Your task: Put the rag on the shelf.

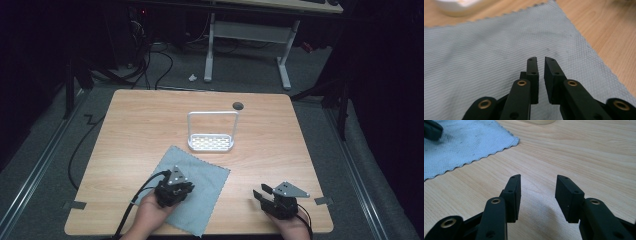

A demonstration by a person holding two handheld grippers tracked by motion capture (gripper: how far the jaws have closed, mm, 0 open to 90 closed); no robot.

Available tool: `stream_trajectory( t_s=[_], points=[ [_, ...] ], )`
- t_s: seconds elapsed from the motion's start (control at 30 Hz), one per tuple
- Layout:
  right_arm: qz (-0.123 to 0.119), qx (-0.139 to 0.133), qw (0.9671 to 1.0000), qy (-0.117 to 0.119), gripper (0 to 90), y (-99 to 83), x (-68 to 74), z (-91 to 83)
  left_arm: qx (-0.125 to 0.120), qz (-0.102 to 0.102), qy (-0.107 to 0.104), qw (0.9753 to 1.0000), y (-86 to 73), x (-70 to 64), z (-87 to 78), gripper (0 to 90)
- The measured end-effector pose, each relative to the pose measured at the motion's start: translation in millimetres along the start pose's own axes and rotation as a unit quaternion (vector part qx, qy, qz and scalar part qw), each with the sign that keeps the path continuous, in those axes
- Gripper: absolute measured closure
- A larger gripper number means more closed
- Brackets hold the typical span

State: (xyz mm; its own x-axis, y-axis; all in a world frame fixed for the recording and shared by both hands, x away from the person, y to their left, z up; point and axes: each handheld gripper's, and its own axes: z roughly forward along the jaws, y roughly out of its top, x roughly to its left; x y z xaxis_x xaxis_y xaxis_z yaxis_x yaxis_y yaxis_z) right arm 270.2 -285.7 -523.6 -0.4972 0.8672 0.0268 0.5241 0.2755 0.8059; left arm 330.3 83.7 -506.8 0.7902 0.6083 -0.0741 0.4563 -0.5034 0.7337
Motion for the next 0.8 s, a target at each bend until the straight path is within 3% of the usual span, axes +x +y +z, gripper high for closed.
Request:
stream_trajectory(
  t_s=[0.13,0.2,0.23,0.27,0.3,0.33,0.43,0.5,0.53,0.67,0.8],
  points=[
    [-0.003,0.002,1.0,0.007,58.7,0.2,1.4,1.2,-0.001,-0.005,0.041,0.9991,-22.1,21.9,-38.6,78.7],
    [-0.004,0.004,0.9999,0.011,59.1,0.4,3.2,2.7,-0.006,-0.023,0.066,0.9976,-43.9,32.7,-51.4,77.5],
    [-0.008,0.007,0.9998,0.014,59.2,1.0,6.3,5.4,-0.013,-0.036,0.071,0.9968,-55.5,37.7,-55.2,78.1],
    [-0.008,0.007,0.9998,0.014,59.2,1.0,6.3,5.4,-0.003,-0.05,0.067,0.9965,-61.3,43.5,-56.3,78.1],
    [-0.013,0.01,0.9997,0.016,59.8,1.5,8.1,7.2,0.004,-0.054,0.069,0.9961,-62.3,47.8,-57.3,77.7],
    [-0.021,0.013,0.9995,0.02,62.5,2.5,13.7,10.3,-0.005,-0.05,0.079,0.9956,-62.2,50.6,-59.9,77.3],
    [-0.027,0.011,0.9993,0.023,65.6,4.4,19.5,11.9,-0.026,-0.07,0.071,0.9947,-59.4,57.9,-61.7,77.3],
    [-0.02,0.008,0.9991,0.036,67.4,8.3,28.0,14.0,-0.026,-0.067,0.064,0.9954,-58.8,59.0,-59.2,77.2],
    [-0.021,0.01,0.9986,0.048,69.0,12.6,37.2,17.9,-0.018,-0.056,0.07,0.9958,-59.9,57.7,-57.0,77.2],
    [-0.044,0.023,0.9972,0.056,72.0,21.6,52.8,25.9,-0.022,-0.058,0.067,0.9959,-61.3,59.3,-59.6,77.2],
    [-0.035,0.031,0.9943,0.096,87.7,38.6,70.5,41.6,-0.03,-0.063,0.068,0.9953,-60.3,62.1,-63.8,76.9]
  ],
)
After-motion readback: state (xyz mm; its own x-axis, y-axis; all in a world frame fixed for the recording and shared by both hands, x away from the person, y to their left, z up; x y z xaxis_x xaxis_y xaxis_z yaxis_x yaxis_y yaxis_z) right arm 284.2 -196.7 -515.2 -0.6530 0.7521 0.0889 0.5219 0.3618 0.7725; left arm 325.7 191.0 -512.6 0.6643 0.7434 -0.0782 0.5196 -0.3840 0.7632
